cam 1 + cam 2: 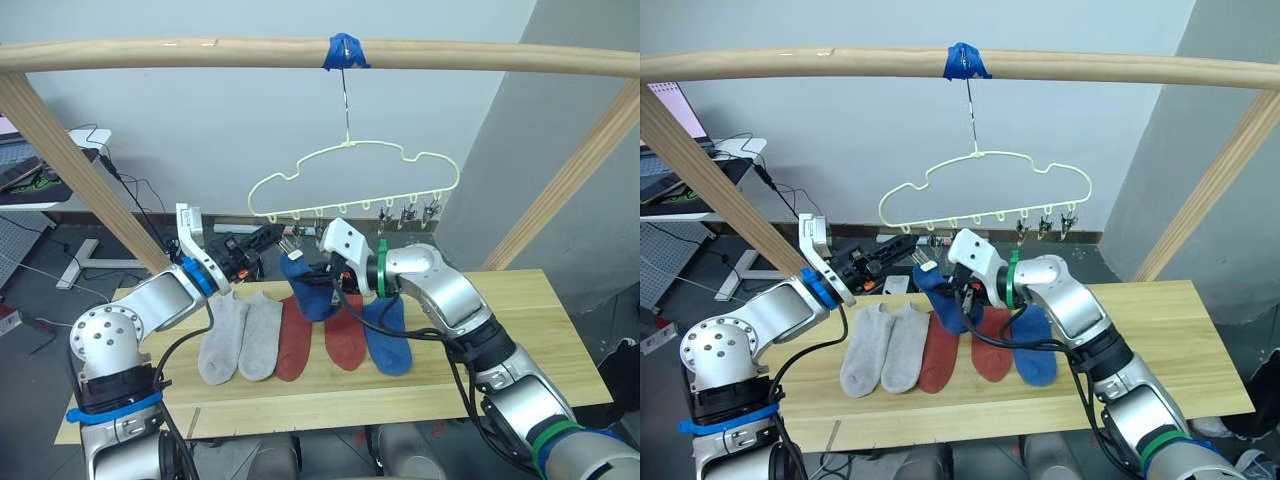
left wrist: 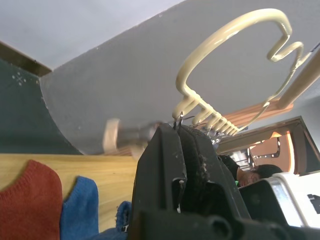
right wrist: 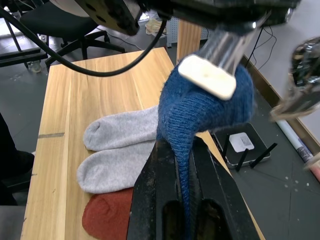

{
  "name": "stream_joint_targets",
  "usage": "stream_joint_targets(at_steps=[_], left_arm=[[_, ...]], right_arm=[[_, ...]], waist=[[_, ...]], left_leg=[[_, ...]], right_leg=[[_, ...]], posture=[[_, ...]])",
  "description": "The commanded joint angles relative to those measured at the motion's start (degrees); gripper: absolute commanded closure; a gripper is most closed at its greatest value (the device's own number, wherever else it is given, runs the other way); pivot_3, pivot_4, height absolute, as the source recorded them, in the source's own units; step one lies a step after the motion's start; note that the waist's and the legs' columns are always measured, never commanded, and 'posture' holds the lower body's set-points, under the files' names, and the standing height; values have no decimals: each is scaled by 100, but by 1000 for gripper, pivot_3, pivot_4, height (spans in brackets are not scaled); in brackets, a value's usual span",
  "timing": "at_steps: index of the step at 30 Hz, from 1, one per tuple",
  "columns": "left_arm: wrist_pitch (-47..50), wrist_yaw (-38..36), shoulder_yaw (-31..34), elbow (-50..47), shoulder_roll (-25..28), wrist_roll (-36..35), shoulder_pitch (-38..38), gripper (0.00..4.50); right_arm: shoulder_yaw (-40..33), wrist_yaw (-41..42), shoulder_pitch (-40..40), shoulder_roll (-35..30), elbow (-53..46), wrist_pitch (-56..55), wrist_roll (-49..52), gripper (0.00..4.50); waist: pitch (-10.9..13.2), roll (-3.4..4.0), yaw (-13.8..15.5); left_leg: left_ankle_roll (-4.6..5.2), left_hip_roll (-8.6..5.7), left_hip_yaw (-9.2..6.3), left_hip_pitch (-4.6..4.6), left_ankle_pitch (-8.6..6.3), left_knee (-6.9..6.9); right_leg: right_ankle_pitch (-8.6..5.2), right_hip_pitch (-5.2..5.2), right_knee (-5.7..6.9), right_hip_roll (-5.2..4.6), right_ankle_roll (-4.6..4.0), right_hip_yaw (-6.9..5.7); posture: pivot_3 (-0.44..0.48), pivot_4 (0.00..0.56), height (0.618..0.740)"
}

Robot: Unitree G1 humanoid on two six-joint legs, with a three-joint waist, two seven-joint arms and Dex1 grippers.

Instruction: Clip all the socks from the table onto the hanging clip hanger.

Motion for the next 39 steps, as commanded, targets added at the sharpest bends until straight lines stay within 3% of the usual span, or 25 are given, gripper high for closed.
stream_joint_targets(at_steps=[1,13,14,15,18,28,34,39], left_arm=[[-94,-132,-7,-250,109,-134,49,3920],[-115,-400,-33,-579,657,-18,433,152],[-126,-422,-48,-602,690,-12,461,25],[-119,-460,-72,-672,760,29,530,25],[-209,-666,-318,-1007,895,390,814,0],[-1192,-1340,-1042,-1097,852,1966,1006,0],[-2584,-1743,-1715,-1335,592,3434,1285,0],[-3203,-1810,-1938,-1235,335,4094,1293,0]], right_arm=[[-158,-19,-142,41,-34,-133,79,4500],[-173,-115,-172,114,242,-317,32,4500],[-173,-116,-170,119,250,-325,29,4500],[-167,-121,-164,137,287,-347,23,4500],[-154,-175,-97,258,430,-356,37,3725],[-241,-258,418,-213,104,-400,-78,135],[-770,-257,1283,-1041,-1067,-42,210,33],[-1418,-520,1547,-1180,-1662,300,562,33]], waist=[[0,0,5],[0,0,30],[0,1,36],[0,1,49],[1,1,61],[2,3,293],[4,5,332],[5,7,285]], left_leg=[[0,0,0,-1,0,1],[0,0,-1,-4,0,-1],[0,0,0,-5,0,0],[0,0,0,-6,0,0],[0,0,2,-5,0,-1],[0,0,5,-11,0,1],[-2,-1,10,-22,-1,-1],[-1,2,15,-17,-1,0]], right_leg=[[0,0,0,0,0,0],[0,-5,0,0,0,-1],[0,-6,0,0,0,-1],[0,-6,0,-1,0,-1],[0,-7,0,-1,-1,1],[-2,-12,-3,-1,-4,1],[-2,-17,-18,-6,-5,2],[-9,-16,-16,-3,-21,6]], posture=[[-74,133,740],[-57,132,740],[-57,132,740],[-52,132,740],[-37,133,740],[-52,135,740],[-73,141,740],[-87,144,740]])
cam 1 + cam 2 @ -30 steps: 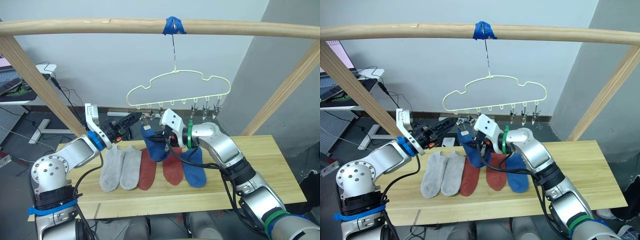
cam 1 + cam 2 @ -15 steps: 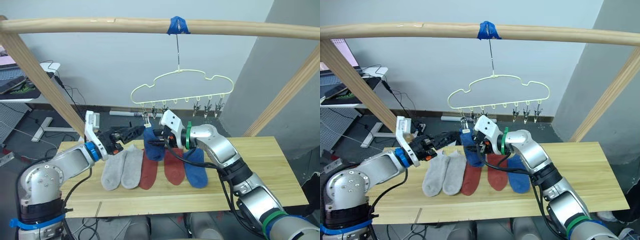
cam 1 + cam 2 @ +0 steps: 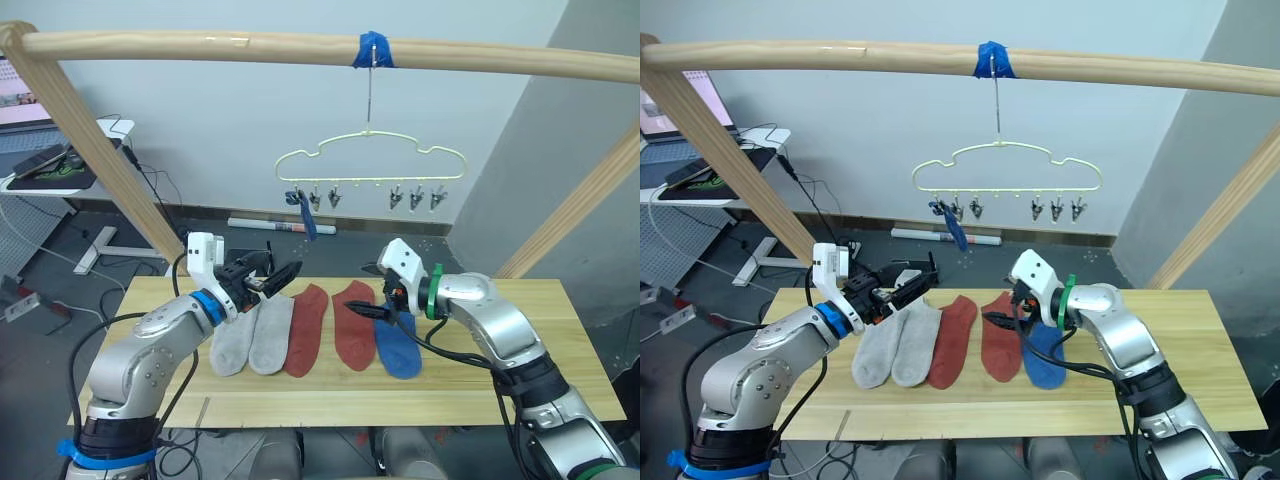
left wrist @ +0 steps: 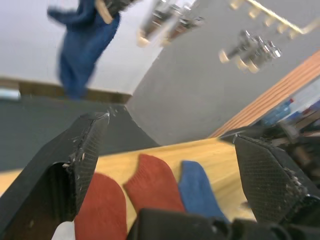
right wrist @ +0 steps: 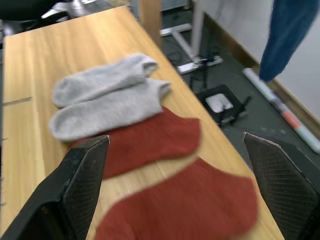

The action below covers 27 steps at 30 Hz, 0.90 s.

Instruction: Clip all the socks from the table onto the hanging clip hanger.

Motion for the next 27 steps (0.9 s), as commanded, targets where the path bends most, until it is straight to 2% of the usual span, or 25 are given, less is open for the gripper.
stream_joint_targets(at_steps=[1,4,7,9,11,19,26,27], left_arm=[[-435,-108,-61,-137,-111,350,-37,0],[-984,-152,-271,-16,-269,870,-104,0],[-1352,-68,-406,179,-639,1156,-265,602],[-1644,3,-574,274,-756,1578,-388,1188],[-1923,24,-688,344,-818,1920,-464,1188],[-2140,0,-719,595,-1117,2210,-666,1188],[-2842,217,-731,1326,-1447,2708,-1086,1188],[-2911,166,-744,1408,-1454,2730,-1080,1362]], right_arm=[[-450,-146,45,-25,-562,83,339,33],[-928,-361,150,24,-1069,430,765,33],[-1064,-207,407,-275,-1613,549,1027,0],[-1081,-217,465,-338,-1787,613,1191,0],[-1075,-291,474,-339,-1841,669,1280,0],[-1162,-782,315,-174,-1907,730,1453,0],[-1114,-861,241,-150,-2038,565,1619,0],[-1137,-904,236,-126,-2024,567,1637,0]], waist=[[0,0,-4],[1,1,2],[1,1,31],[1,1,20],[1,1,12],[1,2,-20],[1,2,-18],[1,2,-19]], left_leg=[[0,0,0,1,0,0],[1,0,-1,-1,0,3],[0,-2,2,-3,0,3],[1,-2,-1,-4,0,2],[1,-3,0,-5,0,2],[2,-2,2,-4,0,1],[2,-2,0,-5,0,3],[2,-2,1,-4,0,3]], right_leg=[[-3,0,2,1,-6,0],[-4,0,5,1,-6,0],[-2,5,-4,-1,-3,1],[8,12,-21,-1,15,-2],[13,13,-26,-1,22,-1],[17,13,-28,0,28,1],[22,19,-36,0,37,-2],[23,21,-38,0,38,0]], posture=[[-95,145,740],[-109,148,740],[-121,148,740],[-127,148,740],[-134,149,740],[-145,150,740],[-157,151,740],[-159,151,740]])
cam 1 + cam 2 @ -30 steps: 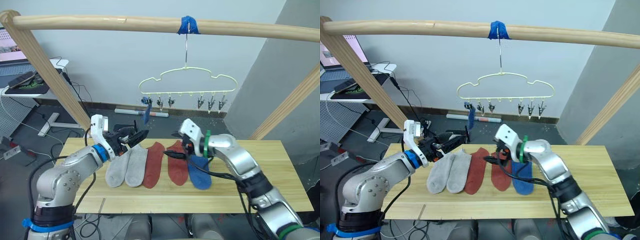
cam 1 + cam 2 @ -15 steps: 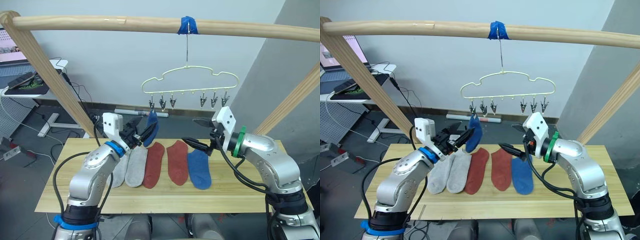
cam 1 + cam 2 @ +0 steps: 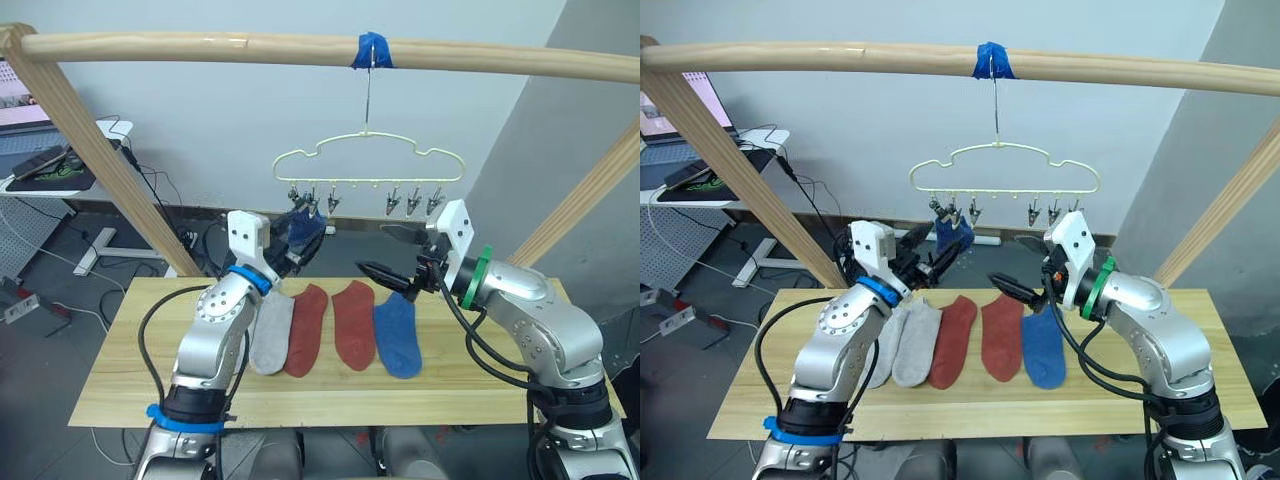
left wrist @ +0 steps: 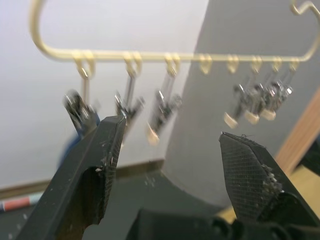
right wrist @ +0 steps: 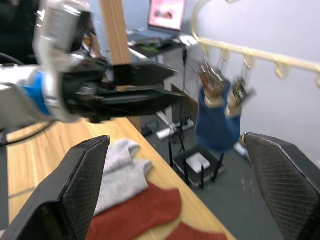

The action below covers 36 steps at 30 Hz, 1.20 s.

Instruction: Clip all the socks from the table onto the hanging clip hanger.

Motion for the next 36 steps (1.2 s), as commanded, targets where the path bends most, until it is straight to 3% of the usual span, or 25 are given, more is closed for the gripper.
stream_joint_targets(at_steps=[1,4,36], left_arm=[[-361,-93,7,136,-15,138,-50,1542],[-428,-94,7,289,-57,179,-79,2348],[-1539,139,320,2386,-455,473,-1134,2348]], right_arm=[[-107,-87,-51,2,-181,-127,111,0],[-115,-135,-55,32,-177,-165,124,0],[-96,-237,-205,238,-180,-741,323,0]], waist=[[0,0,-2],[0,1,-15],[0,0,-204]], left_leg=[[0,0,0,0,0,-1],[1,0,0,0,0,-2],[1,0,-3,0,0,2]], right_leg=[[0,0,-2,0,0,0],[0,0,-2,0,0,0],[4,1,3,0,7,0]], posture=[[-159,151,740],[-166,151,740],[-201,139,740]])
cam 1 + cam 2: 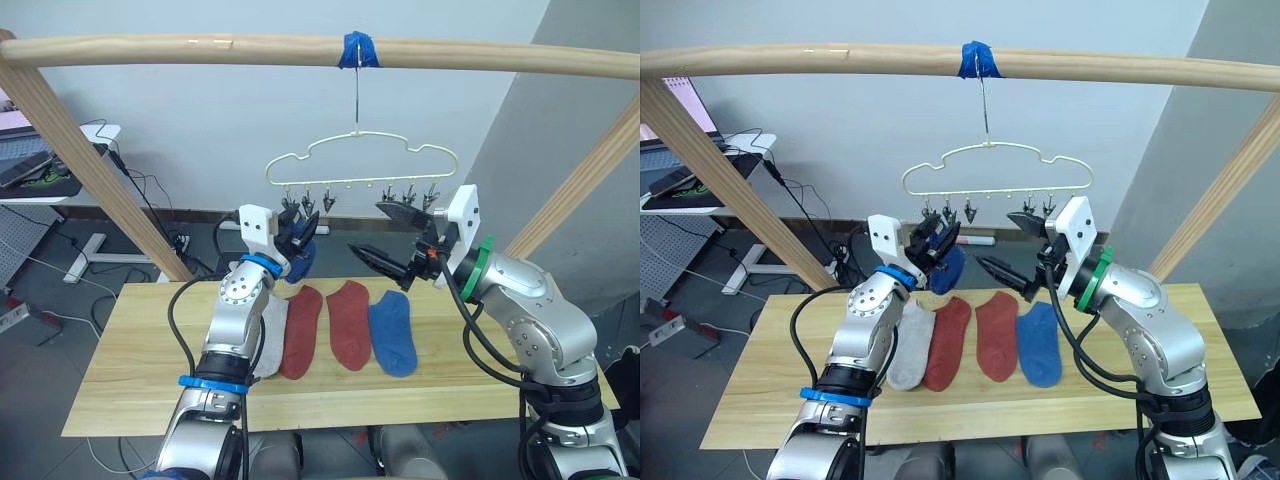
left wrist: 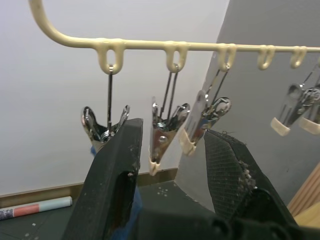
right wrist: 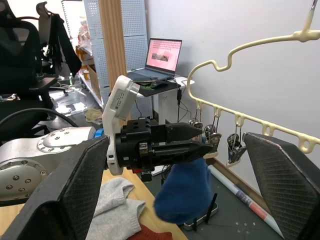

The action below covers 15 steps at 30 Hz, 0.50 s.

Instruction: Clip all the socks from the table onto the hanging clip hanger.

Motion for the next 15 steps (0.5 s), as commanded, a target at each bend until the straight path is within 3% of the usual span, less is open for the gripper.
stream_joint_targets(at_steps=[1,15], left_arm=[[-218,58,101,69,-44,29,-236,2348],[-686,192,197,761,-58,135,-672,2348]], right_arm=[[-79,-24,-84,-20,-194,-123,96,0],[-110,-89,-119,-75,-266,-59,123,0]], waist=[[0,0,-9],[0,0,-118]], left_leg=[[0,0,0,0,0,1],[0,0,0,0,0,4]], right_leg=[[0,0,0,0,0,0],[2,0,3,0,3,0]], posture=[[-204,138,740],[-219,137,740]])
